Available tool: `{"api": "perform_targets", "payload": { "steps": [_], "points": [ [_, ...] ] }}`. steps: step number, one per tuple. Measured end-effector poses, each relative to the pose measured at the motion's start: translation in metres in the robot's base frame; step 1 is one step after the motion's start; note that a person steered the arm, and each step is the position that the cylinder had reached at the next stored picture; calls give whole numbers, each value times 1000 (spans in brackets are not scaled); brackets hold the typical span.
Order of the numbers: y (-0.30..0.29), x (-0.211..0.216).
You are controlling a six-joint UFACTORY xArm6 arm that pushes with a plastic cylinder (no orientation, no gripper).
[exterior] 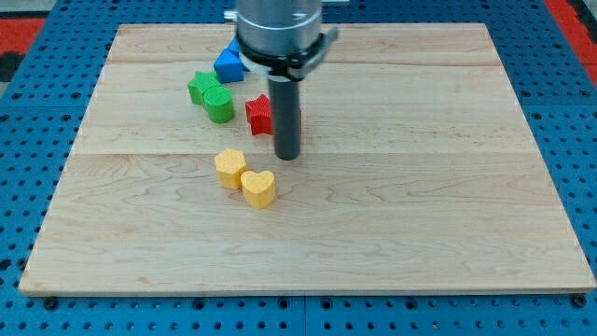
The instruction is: Move the yellow blocks bottom right to the green blocks
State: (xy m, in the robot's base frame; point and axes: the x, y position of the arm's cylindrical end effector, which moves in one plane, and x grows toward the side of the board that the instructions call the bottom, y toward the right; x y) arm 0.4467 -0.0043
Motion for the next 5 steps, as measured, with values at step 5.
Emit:
{"api": "perform_targets", "payload": {
  "steps": [5],
  "points": [
    [63,-129]
  ]
}}
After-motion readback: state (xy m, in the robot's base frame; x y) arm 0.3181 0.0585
